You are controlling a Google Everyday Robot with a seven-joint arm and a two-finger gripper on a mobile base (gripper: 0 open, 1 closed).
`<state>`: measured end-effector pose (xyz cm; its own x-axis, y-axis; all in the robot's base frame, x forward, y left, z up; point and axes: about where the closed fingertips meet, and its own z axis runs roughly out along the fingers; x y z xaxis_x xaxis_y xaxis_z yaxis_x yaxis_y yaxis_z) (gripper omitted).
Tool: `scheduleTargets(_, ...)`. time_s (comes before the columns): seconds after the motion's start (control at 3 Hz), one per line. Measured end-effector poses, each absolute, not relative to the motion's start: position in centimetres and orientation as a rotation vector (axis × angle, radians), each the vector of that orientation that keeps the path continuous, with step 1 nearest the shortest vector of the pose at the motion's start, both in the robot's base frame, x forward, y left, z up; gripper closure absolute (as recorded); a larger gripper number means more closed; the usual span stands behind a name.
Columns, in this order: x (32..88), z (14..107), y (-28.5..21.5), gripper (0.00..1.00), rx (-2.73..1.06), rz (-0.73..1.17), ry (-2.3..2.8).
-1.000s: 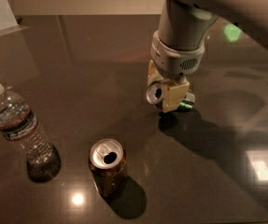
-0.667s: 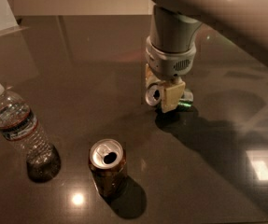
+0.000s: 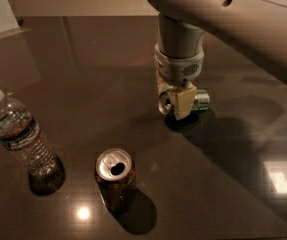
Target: Knock green can over
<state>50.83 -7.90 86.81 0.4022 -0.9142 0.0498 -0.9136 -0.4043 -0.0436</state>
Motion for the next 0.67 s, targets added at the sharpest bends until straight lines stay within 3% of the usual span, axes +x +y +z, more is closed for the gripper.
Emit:
scheduleTargets(0.33, 51.18, 86.75, -7.62, 0.0, -2.61, -0.112, 1.699)
scheduleTargets(0.67, 51.18, 86.75, -7.62, 0.0, -2.61, -0.112, 1.699)
